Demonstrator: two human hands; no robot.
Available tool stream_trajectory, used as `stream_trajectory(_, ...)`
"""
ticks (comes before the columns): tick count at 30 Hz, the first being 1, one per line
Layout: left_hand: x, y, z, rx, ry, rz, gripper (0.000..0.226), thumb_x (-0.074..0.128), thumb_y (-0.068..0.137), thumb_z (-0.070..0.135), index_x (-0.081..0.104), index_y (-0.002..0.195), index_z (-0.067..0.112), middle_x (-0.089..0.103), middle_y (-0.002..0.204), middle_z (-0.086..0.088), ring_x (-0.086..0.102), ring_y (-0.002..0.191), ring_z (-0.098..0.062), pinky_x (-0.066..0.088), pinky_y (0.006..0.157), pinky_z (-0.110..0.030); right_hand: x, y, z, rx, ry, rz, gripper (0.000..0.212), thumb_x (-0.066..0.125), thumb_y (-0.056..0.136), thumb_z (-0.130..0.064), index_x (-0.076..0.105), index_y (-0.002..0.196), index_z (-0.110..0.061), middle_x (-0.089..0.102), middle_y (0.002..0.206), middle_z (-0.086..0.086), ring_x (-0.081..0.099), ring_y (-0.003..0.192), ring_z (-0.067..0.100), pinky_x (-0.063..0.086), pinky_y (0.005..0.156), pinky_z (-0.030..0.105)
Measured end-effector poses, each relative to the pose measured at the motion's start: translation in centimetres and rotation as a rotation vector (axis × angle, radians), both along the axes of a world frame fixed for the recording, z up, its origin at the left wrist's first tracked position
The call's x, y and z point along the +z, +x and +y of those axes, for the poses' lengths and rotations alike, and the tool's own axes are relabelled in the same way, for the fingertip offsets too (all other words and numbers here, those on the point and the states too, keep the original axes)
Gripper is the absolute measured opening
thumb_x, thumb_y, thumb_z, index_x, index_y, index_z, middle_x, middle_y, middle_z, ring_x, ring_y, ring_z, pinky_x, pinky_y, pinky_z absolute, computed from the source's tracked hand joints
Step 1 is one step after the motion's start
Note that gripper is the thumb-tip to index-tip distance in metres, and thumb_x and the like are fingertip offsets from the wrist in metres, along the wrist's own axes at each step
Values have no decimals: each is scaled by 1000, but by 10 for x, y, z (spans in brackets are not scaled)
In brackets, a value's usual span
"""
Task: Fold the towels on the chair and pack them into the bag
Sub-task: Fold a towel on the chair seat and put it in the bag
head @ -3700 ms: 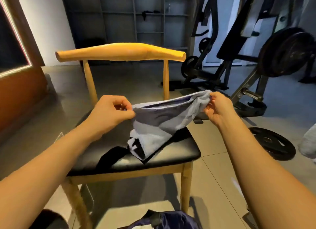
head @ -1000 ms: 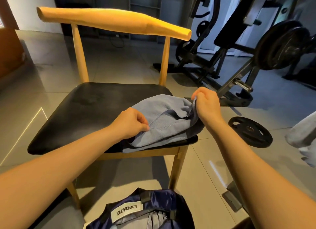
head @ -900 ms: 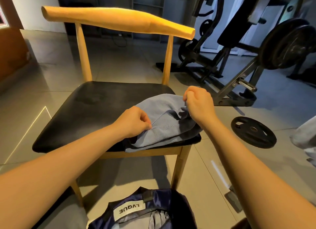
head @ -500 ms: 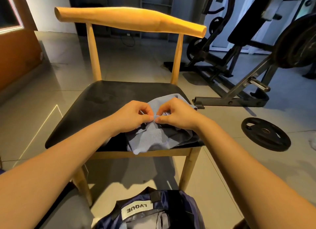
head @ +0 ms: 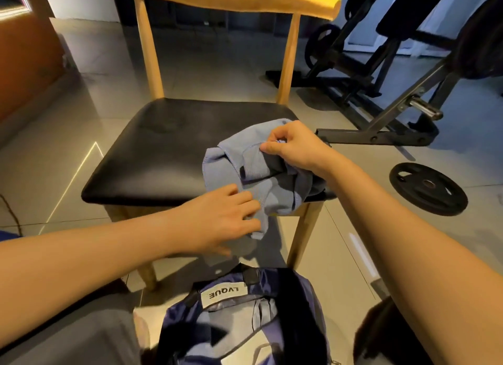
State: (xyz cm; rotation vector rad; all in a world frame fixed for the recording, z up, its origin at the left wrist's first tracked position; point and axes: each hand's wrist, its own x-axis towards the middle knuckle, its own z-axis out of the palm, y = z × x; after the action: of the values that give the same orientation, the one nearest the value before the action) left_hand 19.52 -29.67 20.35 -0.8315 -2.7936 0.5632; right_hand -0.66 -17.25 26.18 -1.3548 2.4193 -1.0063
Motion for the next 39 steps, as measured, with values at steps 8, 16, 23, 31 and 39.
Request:
stream_trajectory(8,-10,-10,1,-62,2,252,27,40,100,6,57,80,16,53,79,-5,47,72,-26,37,63,-38,1,2,5,-34,-64,-56,39,71,94,-22,55,59,-14,42,54,-4,37,49,5,34,49,14)
stream_trajectory(16,12,1,-3,217,763,0,41,57,93,54,70,77,19,61,72,7,52,69,-9,44,63,-30,10,7,15,-28,-79,-69,29,67,97,-23,71,82,2,66,84,22,55,69,11,48,59,17)
stream_trajectory(23,28,-1,1,317,1138,4,19,62,102,32,79,100,23,74,85,14,67,81,-9,52,70,-20,16,13,20,-6,-89,-84,27,67,98,-23,71,81,-2,68,86,22,58,70,13,49,61,18)
stream_trajectory(31,48,-15,3,539,1470,0,20,39,81,19,44,62,15,42,59,7,37,62,-12,35,62,-37,22,23,20,60,-119,-156,21,68,97,-19,74,80,-7,66,69,0,59,65,5,51,64,17)
stream_trajectory(39,55,-16,-5,440,1609,137,26,62,102,22,66,85,3,63,79,-11,54,72,-9,44,68,-21,31,24,22,86,-259,-363,17,63,99,-13,73,94,-1,69,70,-5,64,67,4,51,64,17)
